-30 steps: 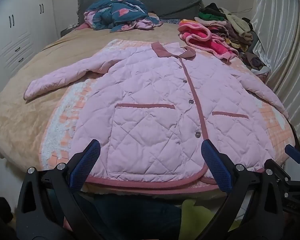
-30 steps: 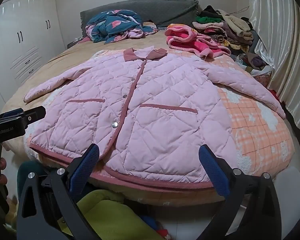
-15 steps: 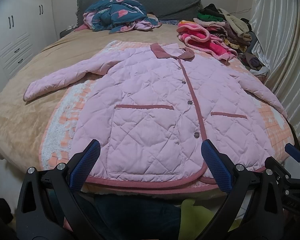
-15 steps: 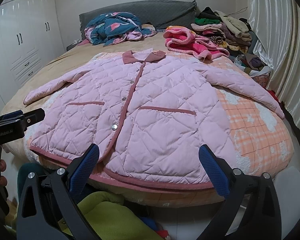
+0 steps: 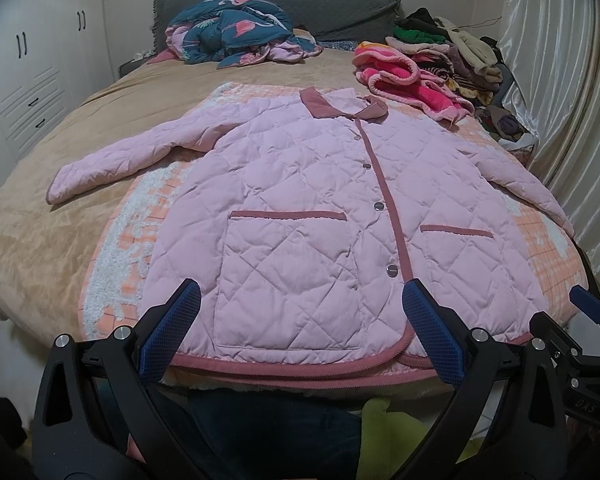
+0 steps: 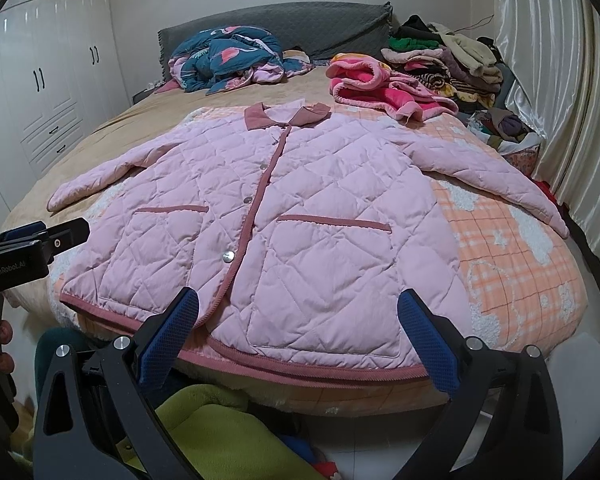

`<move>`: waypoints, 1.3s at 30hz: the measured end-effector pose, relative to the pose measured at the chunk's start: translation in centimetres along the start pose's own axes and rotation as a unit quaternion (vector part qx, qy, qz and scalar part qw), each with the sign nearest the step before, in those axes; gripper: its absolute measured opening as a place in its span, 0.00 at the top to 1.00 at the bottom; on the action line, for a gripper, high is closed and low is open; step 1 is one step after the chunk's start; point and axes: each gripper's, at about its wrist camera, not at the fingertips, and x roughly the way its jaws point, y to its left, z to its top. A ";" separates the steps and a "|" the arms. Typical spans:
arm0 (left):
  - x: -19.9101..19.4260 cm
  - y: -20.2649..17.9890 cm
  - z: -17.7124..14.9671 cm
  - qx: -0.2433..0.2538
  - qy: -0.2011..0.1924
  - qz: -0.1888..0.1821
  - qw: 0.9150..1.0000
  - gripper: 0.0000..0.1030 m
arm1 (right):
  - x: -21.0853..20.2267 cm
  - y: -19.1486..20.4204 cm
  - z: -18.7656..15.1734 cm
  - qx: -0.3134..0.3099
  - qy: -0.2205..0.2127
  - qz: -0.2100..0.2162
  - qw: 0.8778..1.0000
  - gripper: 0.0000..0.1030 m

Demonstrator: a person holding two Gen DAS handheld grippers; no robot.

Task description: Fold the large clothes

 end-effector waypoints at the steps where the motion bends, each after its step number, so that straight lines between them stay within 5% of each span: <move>1: 0.0 0.0 0.0 0.000 0.000 0.000 1.000 0.08 | 0.0 0.0 0.0 0.000 0.000 0.000 1.000 0.04; 21: -0.2 0.0 -0.1 0.001 -0.003 -0.002 1.000 0.08 | 0.6 0.0 -0.1 0.000 0.005 0.005 1.000 0.04; 39: 2.1 -0.9 4.0 0.017 -0.014 0.002 1.000 0.08 | 3.1 -1.6 5.1 0.008 0.001 0.007 1.000 0.04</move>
